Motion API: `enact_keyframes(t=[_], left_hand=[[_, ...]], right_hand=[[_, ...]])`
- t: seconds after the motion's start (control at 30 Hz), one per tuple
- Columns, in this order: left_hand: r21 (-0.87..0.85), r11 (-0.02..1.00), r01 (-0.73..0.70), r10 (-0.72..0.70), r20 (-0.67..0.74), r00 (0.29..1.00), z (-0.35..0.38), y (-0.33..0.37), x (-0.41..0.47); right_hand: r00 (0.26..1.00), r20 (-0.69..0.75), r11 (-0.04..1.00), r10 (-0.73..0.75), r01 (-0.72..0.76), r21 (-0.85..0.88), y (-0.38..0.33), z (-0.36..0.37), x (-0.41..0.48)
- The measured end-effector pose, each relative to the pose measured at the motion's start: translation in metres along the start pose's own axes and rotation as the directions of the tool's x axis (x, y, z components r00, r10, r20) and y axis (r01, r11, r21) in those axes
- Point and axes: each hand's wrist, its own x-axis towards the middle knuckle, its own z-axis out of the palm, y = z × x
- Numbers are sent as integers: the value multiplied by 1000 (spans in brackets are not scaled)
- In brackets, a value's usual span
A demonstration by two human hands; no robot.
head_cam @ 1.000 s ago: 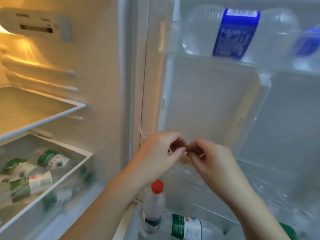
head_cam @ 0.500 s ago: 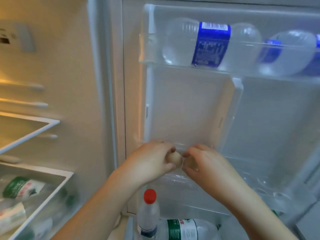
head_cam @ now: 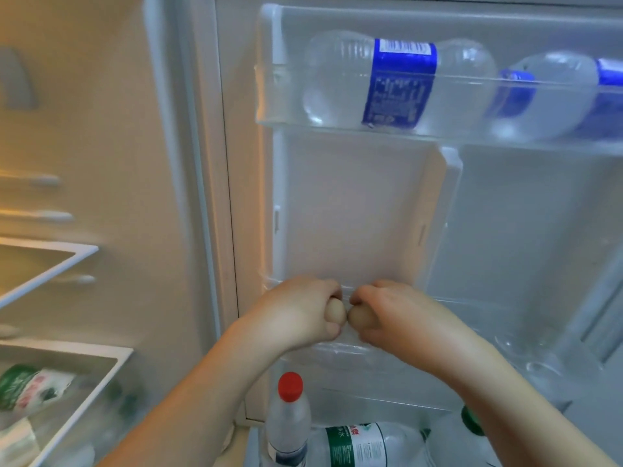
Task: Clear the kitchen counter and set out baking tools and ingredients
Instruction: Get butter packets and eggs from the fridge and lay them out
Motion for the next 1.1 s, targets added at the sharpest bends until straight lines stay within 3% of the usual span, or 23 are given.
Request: enact_keyframes(t=[0.17, 0.3, 0.47, 0.6, 0.67, 0.77, 0.87, 0.9, 1.0, 1.1], left_hand=[[-36, 999, 16, -14, 64, 998, -8, -5, -4], [-70, 997, 34, -32, 33, 999, -11, -8, -9], [-263, 965, 19, -57, -140, 988, -10, -11, -22], [-505, 861, -59, -141, -349, 926, -7, -12, -35], [-680, 723, -123, -203, -379, 903, -5, -13, -42], [-878, 409, -250, -289, -384, 877, -4, -13, -51], [-920, 42, -389, -379, -375, 846, -6, -9, -62], [-905, -29, -425, -398, -379, 835, -7, -8, -67], [-868, -73, -491, -461, -407, 788, -5, -8, -85], [-846, -99, -524, -522, -404, 751, 1, -12, -105]], right_hand=[[998, 58, 1000, -22, 23, -20, -2, -2, 3], [1000, 22, 997, 4, -5, 71, -1, 0, 2], [971, -241, 970, 13, 46, 237, -4, 7, -2], [886, -459, 891, 68, 153, 427, -9, 12, -5], [849, -510, 794, 141, 210, 570, -13, 10, -7], [841, -486, 547, 239, 297, 783, -27, 0, -9], [883, -415, 247, 222, 360, 899, -50, -2, -6], [899, -390, 130, 201, 370, 920, -59, 0, -5], [950, -295, -201, 104, 310, 929, -88, 7, -1], [979, -201, -416, -10, 179, 892, -109, 16, 3]])
